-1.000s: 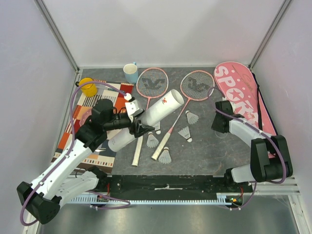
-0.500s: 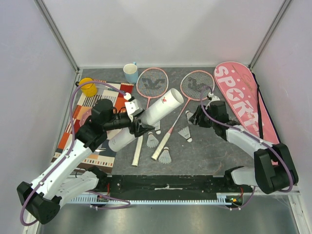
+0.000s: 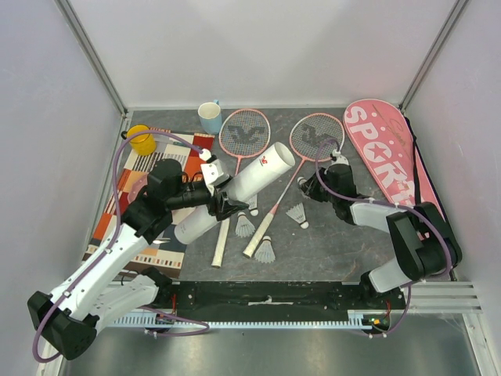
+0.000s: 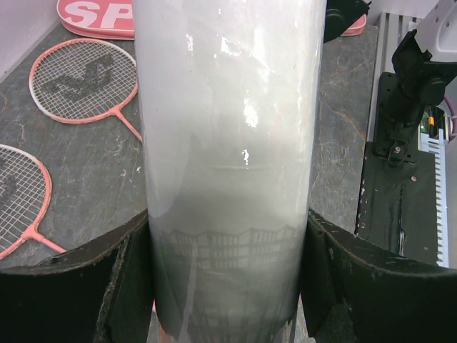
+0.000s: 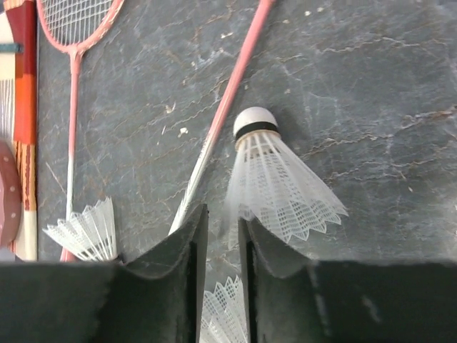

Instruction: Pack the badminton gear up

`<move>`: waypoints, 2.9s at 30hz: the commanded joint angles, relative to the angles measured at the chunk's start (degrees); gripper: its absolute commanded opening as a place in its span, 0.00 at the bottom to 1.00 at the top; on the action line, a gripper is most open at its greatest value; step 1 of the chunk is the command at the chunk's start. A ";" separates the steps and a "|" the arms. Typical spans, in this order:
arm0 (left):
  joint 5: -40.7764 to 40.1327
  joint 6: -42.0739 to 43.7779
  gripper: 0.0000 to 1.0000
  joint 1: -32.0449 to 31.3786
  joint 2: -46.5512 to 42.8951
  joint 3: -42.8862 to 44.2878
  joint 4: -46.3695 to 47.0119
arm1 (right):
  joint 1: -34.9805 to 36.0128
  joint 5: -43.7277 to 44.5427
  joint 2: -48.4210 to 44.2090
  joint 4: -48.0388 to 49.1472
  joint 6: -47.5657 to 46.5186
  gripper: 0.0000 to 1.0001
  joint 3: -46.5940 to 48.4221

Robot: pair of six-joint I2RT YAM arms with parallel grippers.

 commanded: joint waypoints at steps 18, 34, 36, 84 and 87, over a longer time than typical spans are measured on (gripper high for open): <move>-4.35 14.27 0.38 0.41 0.19 -11.38 17.72 | 0.20 -17.76 -20.82 -54.74 -31.63 0.00 32.72; -8.31 21.93 0.38 1.46 -1.91 -12.60 16.32 | 1.25 -31.31 -27.86 -79.37 -35.14 0.00 53.23; -7.79 22.72 0.38 1.46 -2.69 -12.78 16.58 | 2.30 -31.31 -26.02 -79.29 -35.58 0.00 54.01; -6.47 25.27 0.39 -0.91 -5.60 -15.24 15.26 | 16.20 -31.93 -6.41 -80.43 -35.93 0.41 67.55; -6.03 23.78 0.39 -0.91 -5.95 -15.94 16.23 | 14.53 -27.20 -9.30 -77.02 -34.01 0.61 68.52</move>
